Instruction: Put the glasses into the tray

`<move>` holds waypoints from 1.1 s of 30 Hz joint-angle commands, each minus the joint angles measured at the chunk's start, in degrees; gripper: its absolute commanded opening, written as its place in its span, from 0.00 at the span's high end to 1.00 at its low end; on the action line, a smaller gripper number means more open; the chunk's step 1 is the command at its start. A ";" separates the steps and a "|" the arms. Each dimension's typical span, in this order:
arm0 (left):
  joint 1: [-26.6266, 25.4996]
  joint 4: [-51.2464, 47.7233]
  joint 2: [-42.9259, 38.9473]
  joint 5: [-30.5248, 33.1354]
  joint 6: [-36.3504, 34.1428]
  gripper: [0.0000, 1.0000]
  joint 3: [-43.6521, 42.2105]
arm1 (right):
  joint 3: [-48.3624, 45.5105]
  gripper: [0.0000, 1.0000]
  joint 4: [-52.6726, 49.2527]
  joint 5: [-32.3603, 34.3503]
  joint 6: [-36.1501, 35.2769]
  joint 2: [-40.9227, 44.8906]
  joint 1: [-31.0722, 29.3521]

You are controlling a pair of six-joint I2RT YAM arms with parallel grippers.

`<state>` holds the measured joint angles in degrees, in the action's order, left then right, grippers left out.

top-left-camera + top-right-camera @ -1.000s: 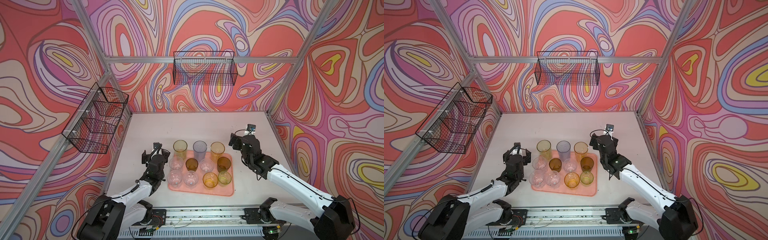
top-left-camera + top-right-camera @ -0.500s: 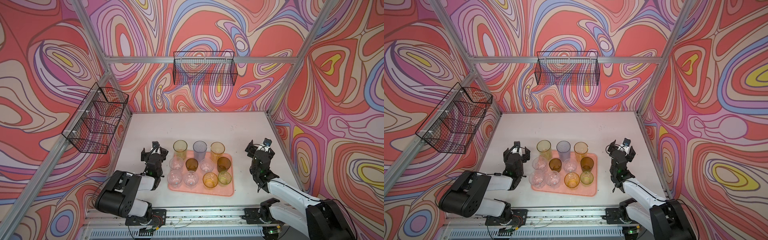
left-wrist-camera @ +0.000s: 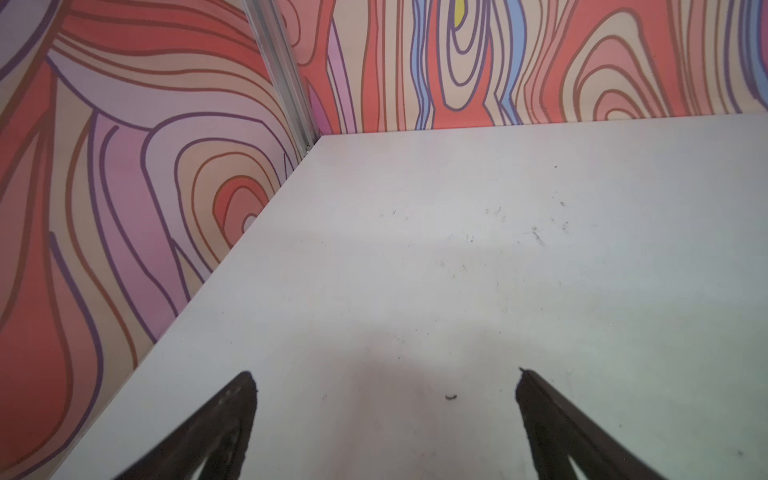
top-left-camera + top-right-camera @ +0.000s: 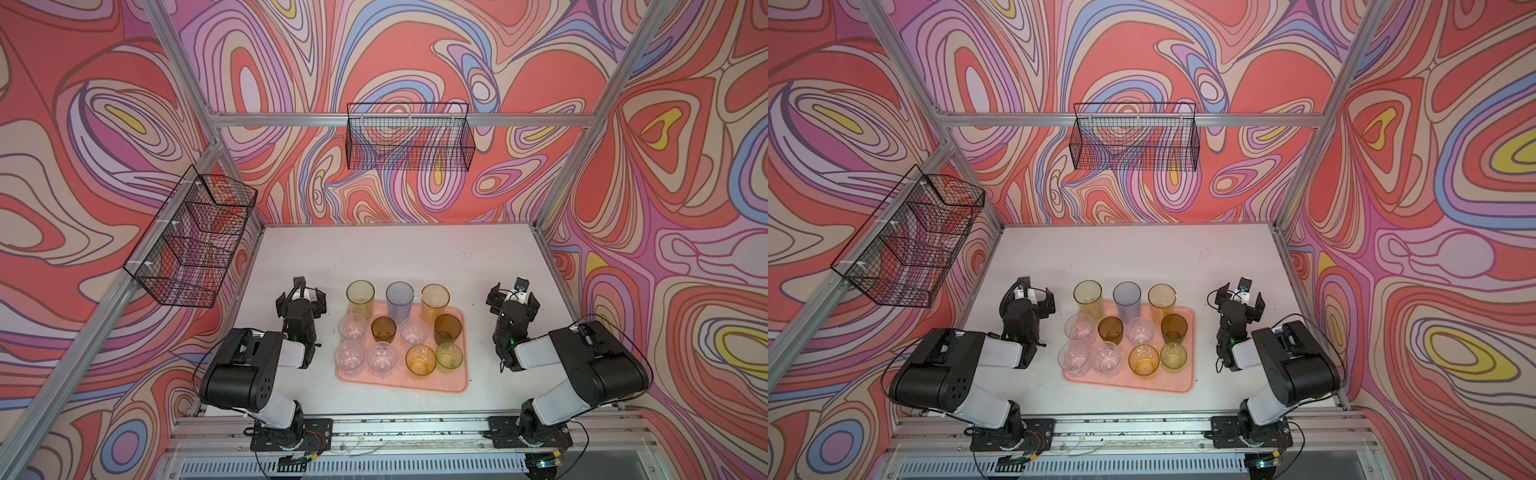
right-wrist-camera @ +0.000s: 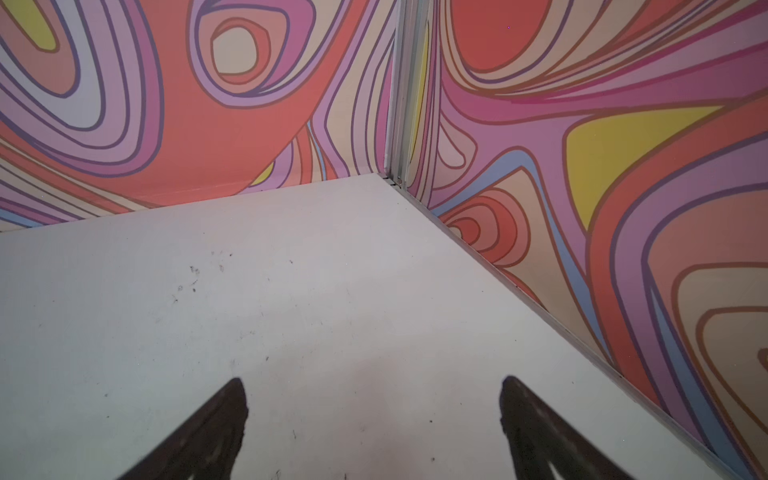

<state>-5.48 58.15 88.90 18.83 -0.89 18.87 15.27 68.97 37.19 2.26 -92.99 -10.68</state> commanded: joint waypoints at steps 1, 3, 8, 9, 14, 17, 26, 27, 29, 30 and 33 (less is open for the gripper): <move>2.02 -6.70 -0.67 -4.07 3.01 0.00 2.43 | -0.97 0.02 13.72 -1.99 -3.39 -4.44 1.00; 2.23 -4.77 0.02 -4.58 2.75 0.00 2.05 | -0.29 0.02 8.25 -5.02 -1.97 -2.50 1.59; 2.39 -6.17 -0.30 -4.72 3.09 0.00 2.26 | 2.90 0.01 1.81 -11.23 -2.09 -2.40 3.38; 2.40 -5.64 -0.23 -4.68 2.95 0.00 2.22 | 3.77 0.01 -0.31 -12.36 -2.25 -2.37 3.38; 2.45 -5.32 -0.24 -4.68 2.85 0.00 2.04 | 8.70 0.02 -10.53 -19.39 0.35 -2.74 7.26; 2.40 -5.29 -0.24 -4.66 2.84 0.00 2.04 | 7.92 0.02 -5.51 -21.21 2.18 -6.30 9.53; 2.41 -5.28 -0.30 -4.66 2.93 0.00 2.04 | 8.94 0.02 -8.83 -23.84 2.24 -5.58 10.33; 2.38 -5.32 -0.31 -4.63 2.98 0.00 2.03 | 9.05 0.02 -9.79 -24.04 2.42 -5.14 10.36; 2.38 -5.33 -0.26 -4.65 2.96 0.00 2.04 | 8.93 0.02 -8.88 -23.86 2.23 -5.50 10.37; 2.40 -5.29 -0.29 -4.59 2.91 0.00 2.04 | 9.07 0.02 -9.76 -23.93 2.41 -5.20 10.33; 2.38 -5.33 -0.31 -4.66 2.93 0.00 2.00 | 9.07 0.01 -9.65 -24.00 2.34 -5.32 10.33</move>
<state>-3.38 52.45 88.90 14.74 1.74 20.64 23.57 59.99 13.87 4.16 -97.62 -0.45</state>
